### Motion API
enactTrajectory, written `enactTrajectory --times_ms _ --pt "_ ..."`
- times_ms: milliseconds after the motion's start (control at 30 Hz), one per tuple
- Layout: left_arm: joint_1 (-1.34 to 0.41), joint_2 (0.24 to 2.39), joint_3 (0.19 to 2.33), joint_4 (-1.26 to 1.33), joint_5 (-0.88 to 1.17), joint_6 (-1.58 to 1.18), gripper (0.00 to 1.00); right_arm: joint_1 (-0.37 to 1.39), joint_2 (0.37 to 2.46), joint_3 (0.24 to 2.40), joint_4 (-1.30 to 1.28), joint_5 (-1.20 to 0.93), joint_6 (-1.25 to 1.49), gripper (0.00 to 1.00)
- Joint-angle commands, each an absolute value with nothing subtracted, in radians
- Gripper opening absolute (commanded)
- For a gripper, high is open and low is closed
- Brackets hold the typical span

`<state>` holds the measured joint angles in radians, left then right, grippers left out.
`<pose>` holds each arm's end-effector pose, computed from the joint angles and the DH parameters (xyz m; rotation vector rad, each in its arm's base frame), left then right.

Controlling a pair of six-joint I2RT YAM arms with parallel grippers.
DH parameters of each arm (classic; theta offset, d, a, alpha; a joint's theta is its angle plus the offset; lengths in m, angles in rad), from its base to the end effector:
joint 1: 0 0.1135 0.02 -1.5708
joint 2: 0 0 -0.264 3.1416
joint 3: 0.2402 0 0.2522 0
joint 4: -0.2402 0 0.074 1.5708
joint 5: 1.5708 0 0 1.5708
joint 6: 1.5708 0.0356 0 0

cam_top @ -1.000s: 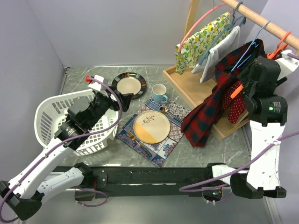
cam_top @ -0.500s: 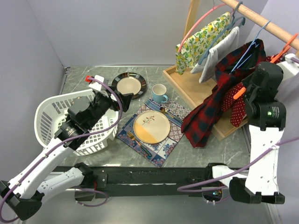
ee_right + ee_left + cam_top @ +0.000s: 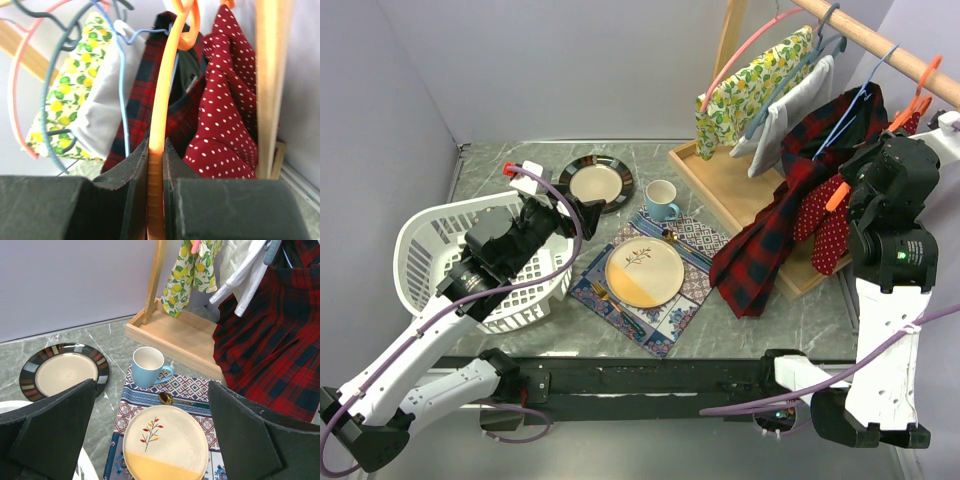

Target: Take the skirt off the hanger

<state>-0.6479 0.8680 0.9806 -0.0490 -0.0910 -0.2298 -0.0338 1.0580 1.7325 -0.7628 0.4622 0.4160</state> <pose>0.1576 -0.1153 0.4090 0.2464 1.5210 -0.6335 0.1492 -0.0209 0.5340 0.6987 1.4955 -0.0922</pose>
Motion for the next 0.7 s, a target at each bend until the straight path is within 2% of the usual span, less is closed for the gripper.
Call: enactTrajectory --times_ms 0,467,667 --pt "-0.652 0.865 1.009 -0.009 -0.074 -0.218 0.99 -0.04 1.049 1.79 -0.638 0.397 0.377 0.0" --pt "-0.652 0.864 0.985 0.023 -0.04 -0.193 0.99 -0.04 1.042 1.953 -0.848 0.361 0.442 0.0" --pt "-0.652 0.862 0.979 0.028 -0.035 -0.187 0.99 -0.04 1.022 1.999 -0.931 0.258 0.43 0.0"
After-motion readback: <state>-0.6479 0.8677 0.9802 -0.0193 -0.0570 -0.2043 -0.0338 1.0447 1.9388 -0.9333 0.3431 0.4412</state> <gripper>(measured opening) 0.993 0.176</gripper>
